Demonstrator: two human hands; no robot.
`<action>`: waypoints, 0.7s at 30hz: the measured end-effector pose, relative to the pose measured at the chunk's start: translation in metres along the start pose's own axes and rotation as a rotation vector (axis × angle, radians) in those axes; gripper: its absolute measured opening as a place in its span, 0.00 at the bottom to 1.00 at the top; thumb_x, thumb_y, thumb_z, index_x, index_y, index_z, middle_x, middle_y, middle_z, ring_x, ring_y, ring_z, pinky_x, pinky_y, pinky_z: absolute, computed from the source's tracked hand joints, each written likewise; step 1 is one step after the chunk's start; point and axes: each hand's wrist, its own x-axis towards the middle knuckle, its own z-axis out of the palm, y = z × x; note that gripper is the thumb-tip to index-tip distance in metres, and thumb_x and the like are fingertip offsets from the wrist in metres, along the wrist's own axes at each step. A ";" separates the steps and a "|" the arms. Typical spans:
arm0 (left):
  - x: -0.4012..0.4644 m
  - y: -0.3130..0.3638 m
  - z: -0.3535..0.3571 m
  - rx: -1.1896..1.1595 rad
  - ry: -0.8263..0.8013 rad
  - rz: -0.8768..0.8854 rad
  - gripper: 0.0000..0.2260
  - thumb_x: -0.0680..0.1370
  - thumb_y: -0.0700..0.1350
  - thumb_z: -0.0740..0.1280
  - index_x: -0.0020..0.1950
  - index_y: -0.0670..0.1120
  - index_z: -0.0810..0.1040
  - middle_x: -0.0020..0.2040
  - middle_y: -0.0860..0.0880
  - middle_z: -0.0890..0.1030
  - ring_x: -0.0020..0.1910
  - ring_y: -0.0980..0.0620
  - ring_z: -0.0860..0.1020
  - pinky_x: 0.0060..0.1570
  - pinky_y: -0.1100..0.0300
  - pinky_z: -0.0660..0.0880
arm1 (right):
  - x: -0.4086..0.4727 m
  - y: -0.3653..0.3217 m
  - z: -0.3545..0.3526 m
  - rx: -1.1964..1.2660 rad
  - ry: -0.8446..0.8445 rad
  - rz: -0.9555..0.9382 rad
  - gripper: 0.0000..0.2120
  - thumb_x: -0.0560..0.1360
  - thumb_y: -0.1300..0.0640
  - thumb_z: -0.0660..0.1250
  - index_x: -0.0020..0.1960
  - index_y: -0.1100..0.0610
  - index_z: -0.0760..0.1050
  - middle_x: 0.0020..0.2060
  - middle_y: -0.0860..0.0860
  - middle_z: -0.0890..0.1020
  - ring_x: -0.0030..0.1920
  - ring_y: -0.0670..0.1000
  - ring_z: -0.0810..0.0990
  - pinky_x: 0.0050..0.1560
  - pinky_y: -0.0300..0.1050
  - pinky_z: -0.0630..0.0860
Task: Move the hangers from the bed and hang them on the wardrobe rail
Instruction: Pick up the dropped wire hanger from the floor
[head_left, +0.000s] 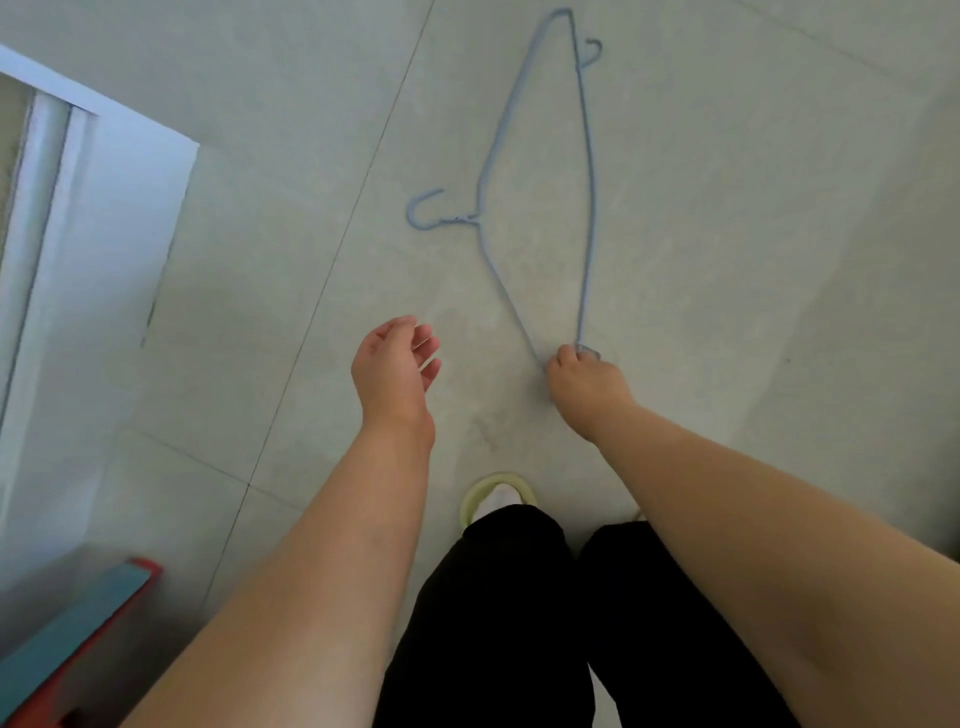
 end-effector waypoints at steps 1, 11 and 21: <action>0.000 -0.001 -0.001 0.005 0.001 -0.008 0.01 0.78 0.43 0.64 0.48 0.48 0.75 0.39 0.52 0.80 0.39 0.55 0.80 0.39 0.62 0.74 | -0.002 0.003 0.002 -0.055 0.010 -0.012 0.15 0.78 0.67 0.54 0.64 0.65 0.68 0.59 0.60 0.70 0.57 0.62 0.74 0.47 0.53 0.75; -0.068 0.029 -0.007 0.118 -0.136 -0.039 0.05 0.78 0.47 0.64 0.52 0.48 0.75 0.44 0.51 0.81 0.47 0.53 0.80 0.43 0.61 0.74 | -0.077 0.014 -0.042 0.124 0.279 0.040 0.14 0.82 0.50 0.50 0.54 0.59 0.69 0.46 0.56 0.80 0.52 0.60 0.75 0.36 0.50 0.67; -0.278 0.108 0.028 0.520 -0.366 0.094 0.40 0.75 0.62 0.64 0.78 0.56 0.43 0.78 0.56 0.55 0.73 0.54 0.63 0.64 0.57 0.62 | -0.323 0.039 -0.198 0.930 0.475 0.145 0.13 0.80 0.53 0.54 0.38 0.54 0.62 0.29 0.48 0.68 0.32 0.51 0.67 0.35 0.46 0.63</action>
